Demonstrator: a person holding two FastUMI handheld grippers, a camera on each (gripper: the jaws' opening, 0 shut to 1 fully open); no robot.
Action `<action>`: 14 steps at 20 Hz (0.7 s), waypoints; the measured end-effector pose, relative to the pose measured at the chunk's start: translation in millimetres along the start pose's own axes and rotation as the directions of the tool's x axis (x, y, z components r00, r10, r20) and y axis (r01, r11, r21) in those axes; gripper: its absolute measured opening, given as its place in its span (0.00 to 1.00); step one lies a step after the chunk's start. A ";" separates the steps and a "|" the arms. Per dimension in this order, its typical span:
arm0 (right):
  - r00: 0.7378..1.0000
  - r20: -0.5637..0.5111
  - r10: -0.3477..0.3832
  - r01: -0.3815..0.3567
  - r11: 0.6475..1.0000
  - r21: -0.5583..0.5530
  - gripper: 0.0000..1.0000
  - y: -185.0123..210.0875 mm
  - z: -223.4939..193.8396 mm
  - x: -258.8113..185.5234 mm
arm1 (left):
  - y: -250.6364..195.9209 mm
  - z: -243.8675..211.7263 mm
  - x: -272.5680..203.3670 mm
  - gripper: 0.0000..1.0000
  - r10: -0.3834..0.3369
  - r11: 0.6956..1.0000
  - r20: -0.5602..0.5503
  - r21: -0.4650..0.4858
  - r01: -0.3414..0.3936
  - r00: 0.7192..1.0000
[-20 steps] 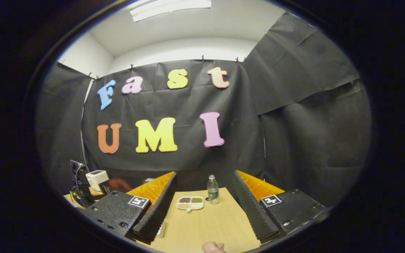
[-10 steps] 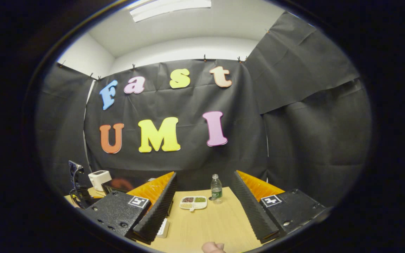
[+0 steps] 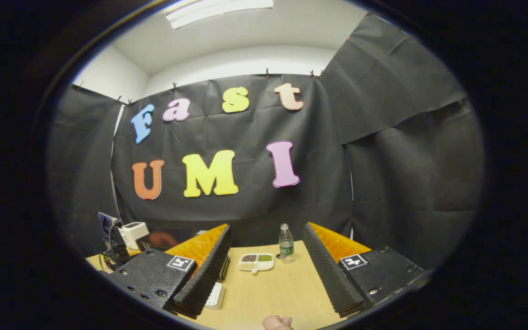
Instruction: Open the electric oven with the left hand, put the food in, and close the electric oven.
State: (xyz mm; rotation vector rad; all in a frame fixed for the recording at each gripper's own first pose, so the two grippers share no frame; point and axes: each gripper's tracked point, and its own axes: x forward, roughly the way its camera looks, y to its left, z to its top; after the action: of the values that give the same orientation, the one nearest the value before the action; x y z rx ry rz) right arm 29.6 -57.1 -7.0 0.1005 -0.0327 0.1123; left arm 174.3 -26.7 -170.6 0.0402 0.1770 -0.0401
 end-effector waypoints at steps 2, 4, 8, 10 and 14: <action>1.000 0.001 0.000 0.000 1.000 0.001 0.96 -0.6 0.4 -1.5 | 0.9 8.1 10.9 0.89 0.003 1.000 0.048 0.010 -0.004 0.999; 1.000 0.003 -0.014 0.014 1.000 -0.003 0.96 -4.1 1.2 0.2 | 4.1 16.9 26.7 0.95 0.003 1.000 0.080 0.013 -0.004 0.997; 1.000 -0.005 -0.011 0.011 1.000 0.003 0.96 1.7 1.7 -0.4 | 17.0 37.8 35.3 0.92 0.029 1.000 0.107 0.004 -0.029 0.994; 1.000 -0.009 -0.004 0.004 1.000 0.006 0.96 7.2 1.5 -3.3 | 22.7 57.8 17.0 0.92 0.038 0.999 0.153 0.031 -0.043 0.987; 1.000 0.000 0.016 -0.016 1.000 0.009 0.96 22.5 8.3 -16.1 | 21.4 71.8 -43.1 0.93 0.022 1.000 0.151 0.003 -0.023 0.988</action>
State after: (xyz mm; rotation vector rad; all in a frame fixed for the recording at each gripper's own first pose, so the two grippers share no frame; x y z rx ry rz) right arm 10.9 -37.5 2.9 0.1088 -0.0332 0.1283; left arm 145.4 -6.9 -91.6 0.0441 0.0248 -0.0208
